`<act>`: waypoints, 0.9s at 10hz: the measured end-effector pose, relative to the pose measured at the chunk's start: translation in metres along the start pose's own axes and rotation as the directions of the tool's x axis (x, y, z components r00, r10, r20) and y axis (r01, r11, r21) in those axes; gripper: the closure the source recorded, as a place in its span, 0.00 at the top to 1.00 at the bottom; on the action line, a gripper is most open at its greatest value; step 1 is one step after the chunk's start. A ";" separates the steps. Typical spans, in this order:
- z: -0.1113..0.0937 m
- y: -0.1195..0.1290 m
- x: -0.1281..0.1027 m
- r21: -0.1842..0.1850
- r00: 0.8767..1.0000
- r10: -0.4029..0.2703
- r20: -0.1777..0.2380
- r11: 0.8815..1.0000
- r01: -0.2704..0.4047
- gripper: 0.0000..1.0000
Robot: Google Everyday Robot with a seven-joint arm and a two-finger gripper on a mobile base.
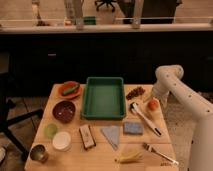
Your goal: Place apple in purple bowl
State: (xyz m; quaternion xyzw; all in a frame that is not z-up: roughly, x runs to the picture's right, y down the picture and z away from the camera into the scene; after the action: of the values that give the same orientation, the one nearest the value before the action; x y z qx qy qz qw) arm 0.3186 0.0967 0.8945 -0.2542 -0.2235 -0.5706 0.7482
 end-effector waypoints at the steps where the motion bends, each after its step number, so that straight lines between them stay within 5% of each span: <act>1: 0.006 -0.001 0.002 -0.007 1.000 -0.006 0.012 1.000 0.006 0.80; 5: 0.024 0.005 0.003 -0.022 0.997 -0.015 0.075 1.000 0.016 0.80; 9: 0.034 0.005 0.003 -0.057 0.993 -0.033 0.116 0.998 0.040 0.46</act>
State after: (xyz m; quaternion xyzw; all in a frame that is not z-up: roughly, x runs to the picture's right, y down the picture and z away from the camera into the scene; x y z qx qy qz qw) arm 0.3230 0.1176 0.9220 -0.3046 -0.2538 -0.5748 0.7158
